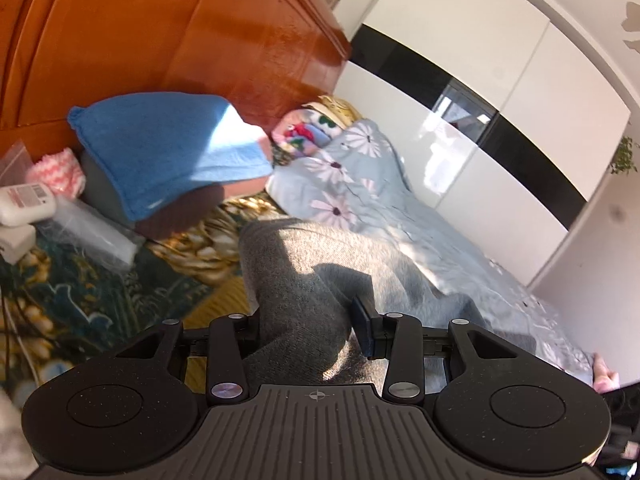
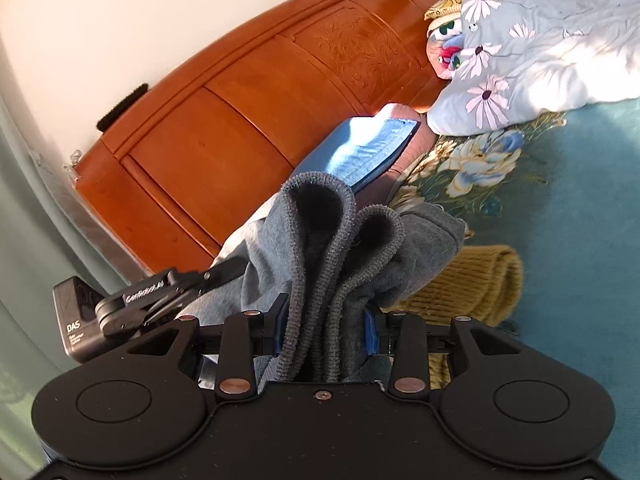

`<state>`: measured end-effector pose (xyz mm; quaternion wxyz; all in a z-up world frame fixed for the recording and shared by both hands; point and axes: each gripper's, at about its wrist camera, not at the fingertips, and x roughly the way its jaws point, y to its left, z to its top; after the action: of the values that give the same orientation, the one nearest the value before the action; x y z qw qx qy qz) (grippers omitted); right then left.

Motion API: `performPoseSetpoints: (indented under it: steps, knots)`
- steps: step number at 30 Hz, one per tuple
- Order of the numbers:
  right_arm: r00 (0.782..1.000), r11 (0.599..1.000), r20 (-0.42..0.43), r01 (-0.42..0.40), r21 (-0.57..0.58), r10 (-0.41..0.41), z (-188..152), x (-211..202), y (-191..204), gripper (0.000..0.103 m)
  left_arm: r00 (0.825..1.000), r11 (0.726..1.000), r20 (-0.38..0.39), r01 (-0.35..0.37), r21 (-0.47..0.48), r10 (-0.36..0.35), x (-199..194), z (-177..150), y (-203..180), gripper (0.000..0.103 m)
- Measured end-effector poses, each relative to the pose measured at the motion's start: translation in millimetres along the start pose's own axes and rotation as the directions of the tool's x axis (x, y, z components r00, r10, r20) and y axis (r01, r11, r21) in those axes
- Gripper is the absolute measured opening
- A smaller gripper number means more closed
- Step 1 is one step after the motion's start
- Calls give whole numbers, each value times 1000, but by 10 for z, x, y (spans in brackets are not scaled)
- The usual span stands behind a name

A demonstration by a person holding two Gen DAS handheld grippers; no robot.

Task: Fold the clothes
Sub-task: 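Carry the grey garment with both tools onto the mustard sweater pile and release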

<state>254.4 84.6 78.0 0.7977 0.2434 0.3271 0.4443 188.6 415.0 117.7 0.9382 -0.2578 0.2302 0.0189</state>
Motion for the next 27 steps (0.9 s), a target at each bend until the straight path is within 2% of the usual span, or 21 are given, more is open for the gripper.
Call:
performPoseSetpoints:
  steps: [6, 9, 14, 20, 22, 24, 27]
  knots:
    - [998, 999, -44, 39, 3, -39, -110, 281, -88, 38, 997, 999, -54, -49, -23, 48, 368, -83, 269, 38]
    - [997, 999, -65, 42, 25, -41, -180, 334, -180, 38, 997, 997, -49, -58, -54, 55, 451, -196, 399, 39]
    - [996, 997, -80, 38, 64, -33, -232, 366, -311, 38, 996, 993, -64, -72, -89, 66, 502, -284, 538, 49]
    - [995, 996, -90, 46, 72, -40, -250, 373, -314, 40, 993, 986, -60, -105, -129, 98, 501, -315, 545, 59]
    - [995, 996, -92, 55, 70, -48, -230, 370, -286, 44, 991, 981, -60, -126, -148, 118, 489, -308, 520, 63]
    - [994, 996, -86, 71, 54, -66, -205, 329, -239, 44, 987, 979, -61, -154, -131, 147, 474, -290, 471, 70]
    - [994, 996, -65, 90, 23, -88, -154, 208, -185, 49, 979, 975, -71, -197, -102, 191, 438, -239, 403, 72]
